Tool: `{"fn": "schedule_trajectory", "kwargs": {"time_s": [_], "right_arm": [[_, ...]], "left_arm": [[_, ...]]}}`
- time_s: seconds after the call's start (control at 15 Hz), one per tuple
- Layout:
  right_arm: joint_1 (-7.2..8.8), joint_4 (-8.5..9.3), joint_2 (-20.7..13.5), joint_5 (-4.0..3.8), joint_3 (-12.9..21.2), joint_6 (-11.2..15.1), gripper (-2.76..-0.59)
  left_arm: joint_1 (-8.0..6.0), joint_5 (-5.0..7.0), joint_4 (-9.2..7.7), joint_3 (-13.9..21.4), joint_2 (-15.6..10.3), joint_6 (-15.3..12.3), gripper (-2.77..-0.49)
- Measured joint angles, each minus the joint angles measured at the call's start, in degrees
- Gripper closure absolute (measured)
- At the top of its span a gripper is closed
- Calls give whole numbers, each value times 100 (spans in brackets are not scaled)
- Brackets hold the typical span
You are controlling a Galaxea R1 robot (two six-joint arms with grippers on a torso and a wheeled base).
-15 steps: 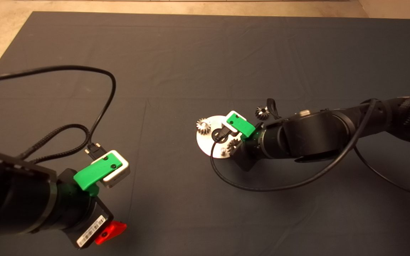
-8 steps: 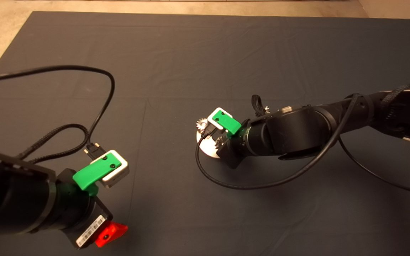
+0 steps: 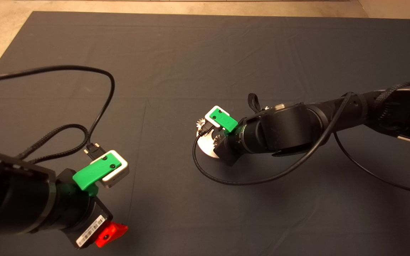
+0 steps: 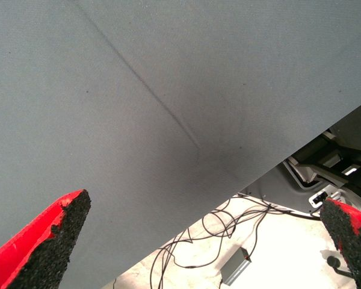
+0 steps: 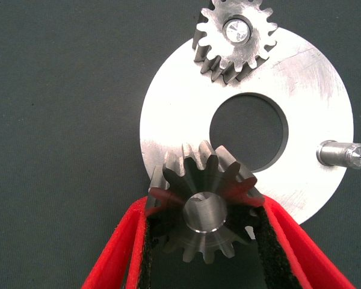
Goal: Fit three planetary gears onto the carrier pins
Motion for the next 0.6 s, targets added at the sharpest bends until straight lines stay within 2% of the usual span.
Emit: {"fn": "schedule_trajectory", "kwargs": {"time_s": [0.33, 0.6], "right_arm": [[0, 6, 0, -2, -22, -12, -102], [0, 118, 0, 0, -28, -14, -102]], "left_arm": [[0, 0, 0, 0, 0, 0, -277], [0, 0, 0, 0, -26, 0, -277]]}}
